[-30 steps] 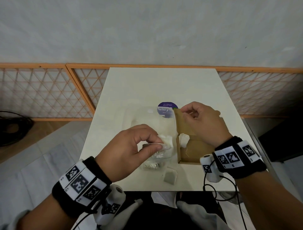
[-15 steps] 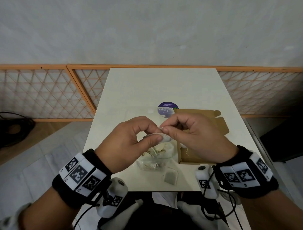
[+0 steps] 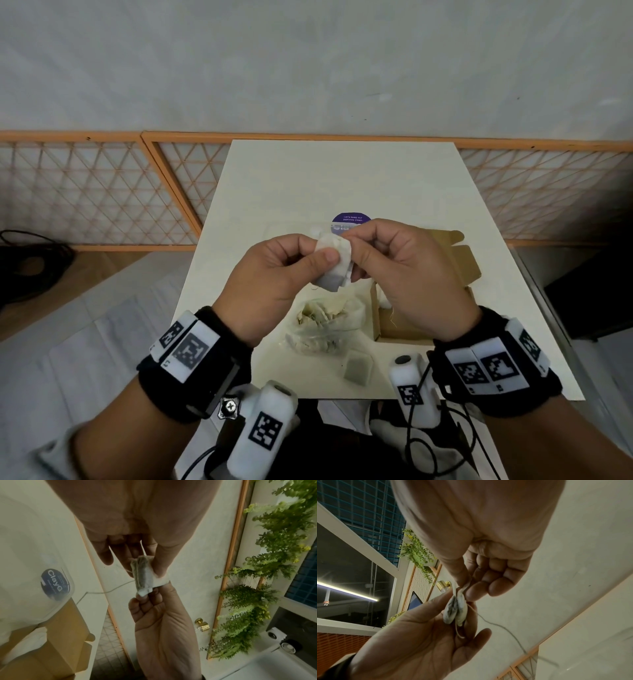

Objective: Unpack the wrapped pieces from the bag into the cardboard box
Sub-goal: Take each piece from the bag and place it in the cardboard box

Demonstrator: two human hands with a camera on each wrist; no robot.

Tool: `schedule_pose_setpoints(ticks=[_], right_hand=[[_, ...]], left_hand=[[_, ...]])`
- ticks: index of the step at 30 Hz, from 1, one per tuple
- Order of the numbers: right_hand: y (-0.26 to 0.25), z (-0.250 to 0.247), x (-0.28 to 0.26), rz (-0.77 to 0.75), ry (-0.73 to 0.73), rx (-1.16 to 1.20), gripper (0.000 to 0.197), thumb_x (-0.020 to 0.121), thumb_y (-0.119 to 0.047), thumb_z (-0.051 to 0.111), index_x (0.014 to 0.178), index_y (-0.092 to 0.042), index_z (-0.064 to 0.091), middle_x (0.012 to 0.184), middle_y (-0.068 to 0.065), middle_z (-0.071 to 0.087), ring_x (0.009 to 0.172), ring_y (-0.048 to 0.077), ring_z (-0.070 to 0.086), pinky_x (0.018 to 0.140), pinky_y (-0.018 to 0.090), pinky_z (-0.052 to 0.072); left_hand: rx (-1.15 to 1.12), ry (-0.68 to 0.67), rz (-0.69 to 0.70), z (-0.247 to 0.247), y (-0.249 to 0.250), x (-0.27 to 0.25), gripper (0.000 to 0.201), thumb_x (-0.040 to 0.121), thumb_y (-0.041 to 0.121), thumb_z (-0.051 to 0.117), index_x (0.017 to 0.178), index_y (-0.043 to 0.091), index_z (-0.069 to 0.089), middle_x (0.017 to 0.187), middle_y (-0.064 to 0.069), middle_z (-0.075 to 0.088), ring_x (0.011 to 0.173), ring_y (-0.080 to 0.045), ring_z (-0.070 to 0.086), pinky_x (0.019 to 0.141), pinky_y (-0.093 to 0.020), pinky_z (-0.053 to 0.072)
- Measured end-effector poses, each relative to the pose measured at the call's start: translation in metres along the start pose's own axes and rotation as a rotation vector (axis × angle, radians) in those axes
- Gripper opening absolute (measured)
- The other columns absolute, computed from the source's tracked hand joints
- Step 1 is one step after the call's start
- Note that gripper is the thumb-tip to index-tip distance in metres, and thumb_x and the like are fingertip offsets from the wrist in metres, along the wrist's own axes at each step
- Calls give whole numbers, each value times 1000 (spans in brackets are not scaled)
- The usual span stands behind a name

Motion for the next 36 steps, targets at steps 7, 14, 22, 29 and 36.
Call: schedule_pose_setpoints(ticks=[7, 14, 22, 29, 36], right_hand=[[-1, 0, 1, 4, -8, -25, 16, 103, -14, 63, 99, -6, 76, 73, -3, 73, 69, 11, 68, 73, 28, 58], [-3, 3, 1, -11, -58, -44, 8, 98, -17, 71, 100, -12, 76, 81, -2, 74, 74, 24, 68, 76, 43, 61], [26, -6, -12, 8, -41, -327, 9, 100, -28, 69, 98, -24, 76, 82, -14, 72, 73, 6, 65, 71, 30, 56], [126, 19, -59, 234, -675, -1055, 27, 101, -46, 55, 110, -25, 69, 107, -5, 70, 96, 17, 66, 82, 39, 56], [184, 42, -78, 228, -697, -1263, 34, 95, -39, 59, 117, -14, 57, 118, 9, 59, 102, 33, 66, 71, 38, 44]], left_hand=[[44, 39, -1, -1, 0, -1, 10, 91, 13, 72, 85, 6, 74, 79, -6, 77, 74, -16, 71, 75, -25, 56], [54, 86, 7, -1, -1, 0, 40, 80, 26, 80, 103, -1, 60, 88, -26, 73, 71, -35, 73, 68, -35, 59], [208, 54, 5, -13, -17, -2, 10, 94, 9, 71, 104, 4, 73, 92, -19, 76, 74, -30, 77, 72, -35, 63], [227, 82, -6, -20, -26, -4, 5, 95, 9, 70, 98, 6, 73, 95, -16, 77, 77, -35, 77, 79, -44, 62], [233, 60, -10, -14, -28, -4, 3, 96, 8, 70, 97, 6, 72, 95, -15, 76, 74, -29, 77, 75, -35, 62]])
Point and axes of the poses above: each hand's wrist, its own x-axis towards the middle knuckle, its own z-axis out of the palm, y = z × x, the point moved 2 cm from there along x, towards the middle knuckle
